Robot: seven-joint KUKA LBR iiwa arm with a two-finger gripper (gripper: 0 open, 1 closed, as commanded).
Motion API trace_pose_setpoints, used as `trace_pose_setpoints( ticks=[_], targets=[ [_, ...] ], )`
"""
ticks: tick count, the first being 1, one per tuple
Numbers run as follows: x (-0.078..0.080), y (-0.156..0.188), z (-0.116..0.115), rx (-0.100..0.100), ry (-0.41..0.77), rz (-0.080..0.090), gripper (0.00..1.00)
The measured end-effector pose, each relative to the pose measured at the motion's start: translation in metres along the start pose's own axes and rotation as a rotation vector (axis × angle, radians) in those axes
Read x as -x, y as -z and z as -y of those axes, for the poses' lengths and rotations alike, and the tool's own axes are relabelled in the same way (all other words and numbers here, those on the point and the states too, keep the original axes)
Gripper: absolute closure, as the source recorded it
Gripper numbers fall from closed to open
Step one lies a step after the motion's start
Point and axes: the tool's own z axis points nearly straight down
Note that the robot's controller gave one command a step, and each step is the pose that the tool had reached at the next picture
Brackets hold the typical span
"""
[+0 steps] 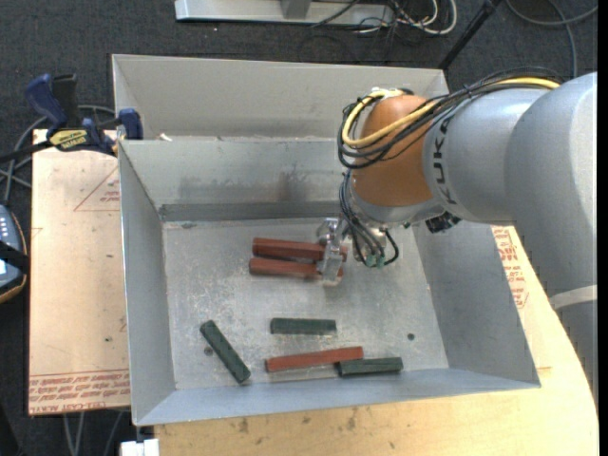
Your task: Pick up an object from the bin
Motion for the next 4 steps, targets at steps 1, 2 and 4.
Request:
trace_pose_setpoints(
  ticks=[1,2,4],
  targets=[
    [0.012,0.153,0.011,-0.002,0.370,-0.003,1.00],
    [-0.003,0.242,-0.009,0.000,0.409,0.000,1.00],
    [-0.039,0.073,-0.029,0.005,0.704,-0.017,1.00]
  ],
)
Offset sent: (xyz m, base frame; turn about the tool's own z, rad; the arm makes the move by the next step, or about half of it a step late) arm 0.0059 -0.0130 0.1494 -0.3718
